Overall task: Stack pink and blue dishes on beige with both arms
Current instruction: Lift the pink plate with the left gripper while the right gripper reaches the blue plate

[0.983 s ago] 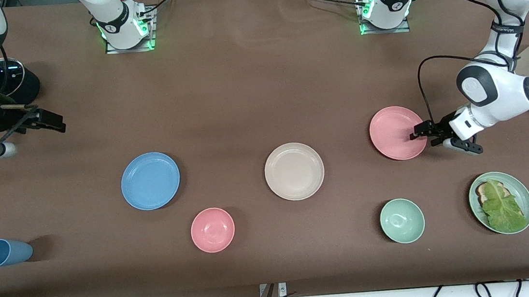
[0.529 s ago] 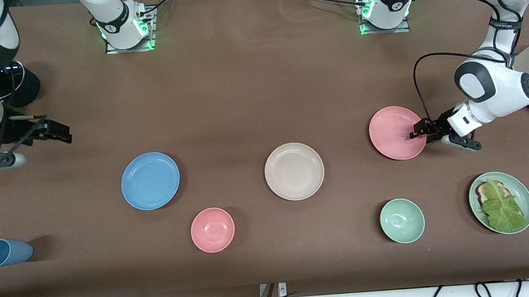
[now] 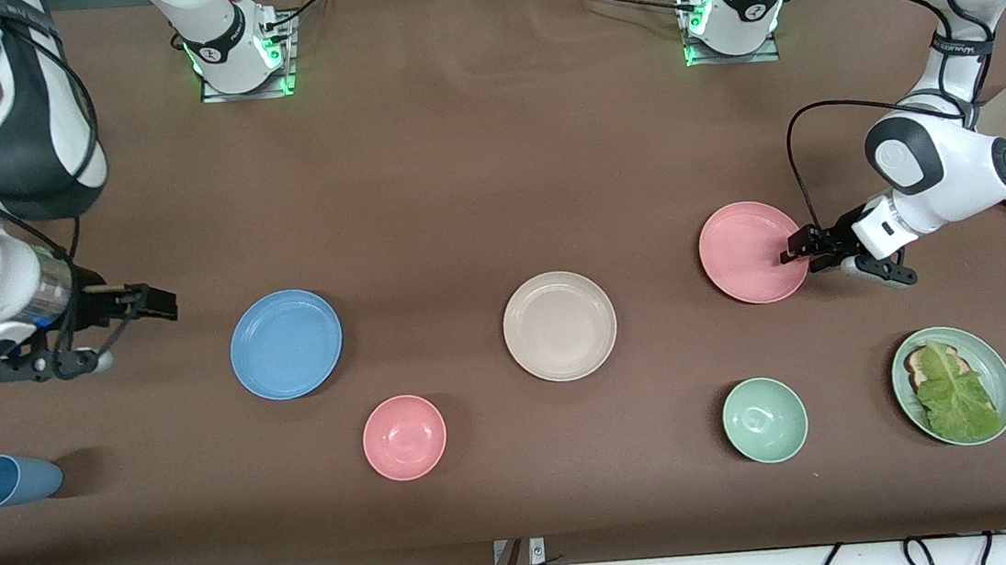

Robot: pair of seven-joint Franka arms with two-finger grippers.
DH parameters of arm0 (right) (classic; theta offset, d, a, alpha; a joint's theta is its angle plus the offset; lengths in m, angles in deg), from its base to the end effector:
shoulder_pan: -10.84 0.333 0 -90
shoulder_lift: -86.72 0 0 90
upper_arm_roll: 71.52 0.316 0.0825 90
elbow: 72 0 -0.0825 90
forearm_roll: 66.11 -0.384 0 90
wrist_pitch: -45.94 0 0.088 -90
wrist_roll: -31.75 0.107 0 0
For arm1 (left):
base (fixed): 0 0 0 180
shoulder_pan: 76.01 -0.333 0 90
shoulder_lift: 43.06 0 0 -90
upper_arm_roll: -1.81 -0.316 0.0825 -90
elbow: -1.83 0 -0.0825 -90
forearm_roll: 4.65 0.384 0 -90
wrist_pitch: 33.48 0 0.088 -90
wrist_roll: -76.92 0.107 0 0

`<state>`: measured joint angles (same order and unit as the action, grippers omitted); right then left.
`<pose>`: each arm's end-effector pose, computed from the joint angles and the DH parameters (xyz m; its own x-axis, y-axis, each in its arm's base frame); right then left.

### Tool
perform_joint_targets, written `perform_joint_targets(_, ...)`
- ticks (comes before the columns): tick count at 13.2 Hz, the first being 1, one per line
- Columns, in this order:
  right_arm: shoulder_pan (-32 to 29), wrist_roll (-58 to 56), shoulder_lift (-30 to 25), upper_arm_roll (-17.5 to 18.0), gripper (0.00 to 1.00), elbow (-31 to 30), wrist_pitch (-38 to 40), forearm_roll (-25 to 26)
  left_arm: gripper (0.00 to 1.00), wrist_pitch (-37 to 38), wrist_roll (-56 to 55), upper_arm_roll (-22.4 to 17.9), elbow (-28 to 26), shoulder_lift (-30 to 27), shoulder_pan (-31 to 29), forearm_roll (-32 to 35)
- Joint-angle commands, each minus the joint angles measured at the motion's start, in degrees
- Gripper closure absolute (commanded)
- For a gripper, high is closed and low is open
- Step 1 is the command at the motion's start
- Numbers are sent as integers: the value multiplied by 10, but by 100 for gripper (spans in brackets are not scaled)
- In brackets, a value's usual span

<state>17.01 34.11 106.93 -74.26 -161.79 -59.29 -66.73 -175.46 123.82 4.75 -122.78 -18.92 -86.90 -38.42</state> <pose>0.6530 0.0436 0.4335 0.9965 0.0172 -0.0824 0.0181 -0.9998 0.0097 0.5432 0.0771 0.1855 0.9818 -0.1675 0.0898 -0.1886 -0.9169 0.3518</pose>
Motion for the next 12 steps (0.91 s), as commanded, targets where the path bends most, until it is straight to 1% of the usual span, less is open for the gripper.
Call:
perform_joint_targets(1,0,-7,12,2,0,-6,-27,0,31,-22,46,0,-4,6,-4,-24)
perform_joint_targets(2,0,-7,13,2,0,-19,-42,0,39,-22,48,0,-4,7,-4,-24)
perform_joint_targets(4,-1,-7,22,3,0,-40,-80,0,88,-22,47,0,-4,7,-4,-27)
perform_joint_targets(5,-1,-7,30,3,0,-46,-93,-1,100,-22,47,0,-5,7,-7,-27)
perform_joint_targets(8,-1,-7,41,3,0,-69,-137,-1,100,-17,47,0,-4,7,-10,-26)
perform_joint_targets(12,-2,-7,50,3,0,-119,-218,-3,100,-14,44,0,0,6,-10,-24)
